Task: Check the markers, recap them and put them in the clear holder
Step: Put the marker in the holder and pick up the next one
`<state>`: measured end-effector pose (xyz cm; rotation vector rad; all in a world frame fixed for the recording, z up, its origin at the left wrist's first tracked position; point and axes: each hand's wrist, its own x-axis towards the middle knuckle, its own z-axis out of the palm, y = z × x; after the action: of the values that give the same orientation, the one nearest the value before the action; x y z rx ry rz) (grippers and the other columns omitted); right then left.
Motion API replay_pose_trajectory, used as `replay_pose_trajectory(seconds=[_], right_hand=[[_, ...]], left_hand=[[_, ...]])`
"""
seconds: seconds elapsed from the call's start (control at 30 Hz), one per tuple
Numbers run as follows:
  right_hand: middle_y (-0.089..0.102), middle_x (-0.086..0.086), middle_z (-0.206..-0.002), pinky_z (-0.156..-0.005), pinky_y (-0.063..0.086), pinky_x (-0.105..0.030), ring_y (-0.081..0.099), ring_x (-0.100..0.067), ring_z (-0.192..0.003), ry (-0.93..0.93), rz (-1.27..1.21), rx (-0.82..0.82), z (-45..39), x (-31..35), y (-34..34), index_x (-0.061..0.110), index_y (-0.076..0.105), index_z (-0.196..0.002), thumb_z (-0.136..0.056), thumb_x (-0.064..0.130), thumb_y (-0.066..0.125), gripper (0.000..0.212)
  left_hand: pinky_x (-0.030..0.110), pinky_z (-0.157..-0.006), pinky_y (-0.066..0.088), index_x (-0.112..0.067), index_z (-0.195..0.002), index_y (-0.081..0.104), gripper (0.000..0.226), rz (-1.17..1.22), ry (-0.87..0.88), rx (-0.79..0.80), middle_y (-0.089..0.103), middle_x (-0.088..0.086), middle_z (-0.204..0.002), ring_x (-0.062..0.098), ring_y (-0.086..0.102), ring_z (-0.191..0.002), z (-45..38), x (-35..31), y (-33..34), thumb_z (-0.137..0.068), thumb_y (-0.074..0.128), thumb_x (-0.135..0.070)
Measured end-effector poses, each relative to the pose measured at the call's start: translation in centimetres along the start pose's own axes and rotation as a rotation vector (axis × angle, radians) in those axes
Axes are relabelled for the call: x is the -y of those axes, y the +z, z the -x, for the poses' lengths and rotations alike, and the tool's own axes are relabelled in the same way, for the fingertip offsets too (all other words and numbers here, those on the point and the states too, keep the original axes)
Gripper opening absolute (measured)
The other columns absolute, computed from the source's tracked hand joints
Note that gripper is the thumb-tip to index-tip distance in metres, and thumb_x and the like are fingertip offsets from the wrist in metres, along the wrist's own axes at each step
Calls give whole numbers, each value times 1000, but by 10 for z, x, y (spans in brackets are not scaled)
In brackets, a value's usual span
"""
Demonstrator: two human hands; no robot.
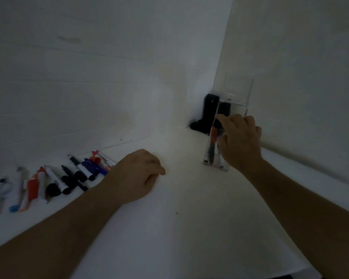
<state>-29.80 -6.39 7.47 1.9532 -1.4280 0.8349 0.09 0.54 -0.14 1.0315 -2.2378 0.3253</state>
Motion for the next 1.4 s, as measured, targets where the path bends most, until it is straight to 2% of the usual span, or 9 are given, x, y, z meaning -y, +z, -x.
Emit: replay_pose_trajectory(seconds=[0.1,0.3,0.5,0.67,0.77,0.9,1.0,1.17,1.4], right_hand=[[61,-4,-106,-90,44,-39,51,-27,-98,-130,-344,19,10,47,19,18,64,-126,-82,11,53,45],[65,-1,-117,-91,46,-27,48,-5,-92,-229,-761,440,24,152,57,18,66,-124,-85,6,60,41],[62,-5,-121,-95,43,-29,56,-19,-108,-345,-857,705,10,208,70,22,64,-127,-80,16,47,50],[62,-3,-85,-80,36,-33,57,-22,-80,-401,-713,765,-2,223,76,18,56,-75,-86,23,46,16],[48,5,-67,-65,34,-28,53,-19,-67,-375,-700,686,-1,217,78,25,40,-59,-91,24,53,35],[42,0,-82,-66,33,-30,48,-21,-78,-377,-436,582,4,193,69,17,53,-80,-99,37,47,28],[40,1,-80,-64,34,-33,45,-22,-76,-315,-385,554,9,175,63,24,37,-77,-98,40,49,29],[56,-8,-87,-62,37,-32,52,-27,-73,-270,-413,574,16,139,56,18,47,-99,-99,29,51,12],[45,-9,-97,-54,35,-27,48,-16,-68,-146,-293,707,30,107,49,21,31,-143,-97,13,50,50]], left_hand=[[30,-86,47,-21,-93,79,30,-67,-177,-91,75,0,-97,23,66,-91,1,21,-21,-80,63,1],[36,-95,39,-21,-111,73,59,-279,-727,-275,68,7,-116,32,54,-109,20,61,-72,-67,51,13],[45,-94,43,-32,-119,66,62,-382,-836,-182,69,-1,-116,31,52,-108,22,63,-67,-72,55,6],[42,-93,41,-38,-116,65,50,-429,-870,-124,70,-6,-113,28,51,-109,19,63,-59,-80,57,-5],[42,-94,36,-39,-114,69,43,-451,-888,-21,69,-5,-119,29,49,-113,21,62,-56,-86,50,-13],[43,-92,30,-37,-109,73,30,-441,-886,141,67,-8,-120,28,43,-115,17,52,-50,-90,49,-39],[44,-96,27,-36,-118,69,44,-438,-883,249,59,-7,-130,28,37,-122,11,43,-45,-85,50,-56],[48,-91,26,-37,-115,64,38,-430,-851,399,60,-9,-125,27,36,-116,5,38,-32,-84,42,-43],[47,-93,25,-43,-113,70,27,-430,-824,382,68,-10,-109,25,38,-114,0,36,-26,-96,50,-34]])
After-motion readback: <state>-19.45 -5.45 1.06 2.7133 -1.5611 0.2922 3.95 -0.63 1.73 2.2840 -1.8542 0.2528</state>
